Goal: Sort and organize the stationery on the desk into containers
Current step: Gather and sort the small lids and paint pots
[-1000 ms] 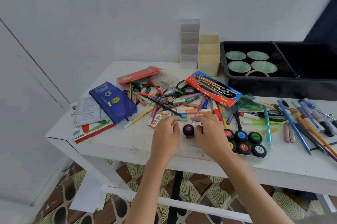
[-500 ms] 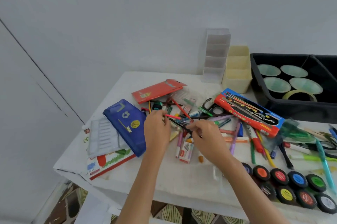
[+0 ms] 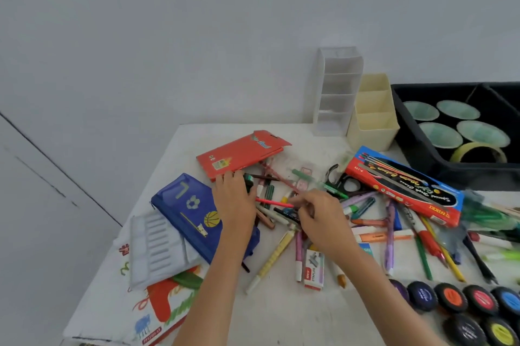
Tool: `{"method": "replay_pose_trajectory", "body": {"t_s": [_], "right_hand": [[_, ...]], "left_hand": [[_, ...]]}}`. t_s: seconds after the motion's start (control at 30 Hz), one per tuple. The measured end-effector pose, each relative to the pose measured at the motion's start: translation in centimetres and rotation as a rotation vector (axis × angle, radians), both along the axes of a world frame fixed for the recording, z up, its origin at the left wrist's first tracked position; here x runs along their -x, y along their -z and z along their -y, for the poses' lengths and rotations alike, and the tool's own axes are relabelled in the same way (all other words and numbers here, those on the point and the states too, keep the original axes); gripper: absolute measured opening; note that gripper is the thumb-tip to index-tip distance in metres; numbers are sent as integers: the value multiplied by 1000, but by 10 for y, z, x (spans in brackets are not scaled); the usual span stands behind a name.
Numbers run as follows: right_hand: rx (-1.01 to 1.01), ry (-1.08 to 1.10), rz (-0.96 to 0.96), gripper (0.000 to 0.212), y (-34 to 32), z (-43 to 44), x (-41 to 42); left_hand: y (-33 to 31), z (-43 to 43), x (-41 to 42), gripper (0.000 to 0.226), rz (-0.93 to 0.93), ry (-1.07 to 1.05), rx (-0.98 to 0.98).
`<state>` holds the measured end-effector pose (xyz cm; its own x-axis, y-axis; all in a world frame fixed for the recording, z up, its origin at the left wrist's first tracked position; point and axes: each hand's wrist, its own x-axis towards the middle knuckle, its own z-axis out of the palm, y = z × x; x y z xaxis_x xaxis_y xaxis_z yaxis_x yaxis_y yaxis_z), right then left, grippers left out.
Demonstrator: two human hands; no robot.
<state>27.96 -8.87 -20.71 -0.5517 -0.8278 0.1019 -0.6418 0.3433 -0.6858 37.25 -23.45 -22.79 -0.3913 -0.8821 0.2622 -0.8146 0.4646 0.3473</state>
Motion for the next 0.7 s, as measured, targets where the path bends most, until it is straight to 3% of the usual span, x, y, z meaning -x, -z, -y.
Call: {"method": "replay_pose_trajectory", "body": {"t_s": [0.13,0.27,0.37,0.53,0.7], "right_hand": [[81,134,24,28,-2,-3,3],[114,431,116,24,0,-17,19],[33,583,2,30,3,-35,38],[-251,600,-93,43,-9,-66,59],[-131,523,-92,55,-20,-86,75]], "left_hand": [[-7,-1,3,27,-136,19,-70],[-18,-16,8,29,-311,52,-152],[-24,-31,13,31,-404,117,-182],[-26,-58,29,28,-457,220,-201],[-25,-83,42,30,-508,270,-248]]}}
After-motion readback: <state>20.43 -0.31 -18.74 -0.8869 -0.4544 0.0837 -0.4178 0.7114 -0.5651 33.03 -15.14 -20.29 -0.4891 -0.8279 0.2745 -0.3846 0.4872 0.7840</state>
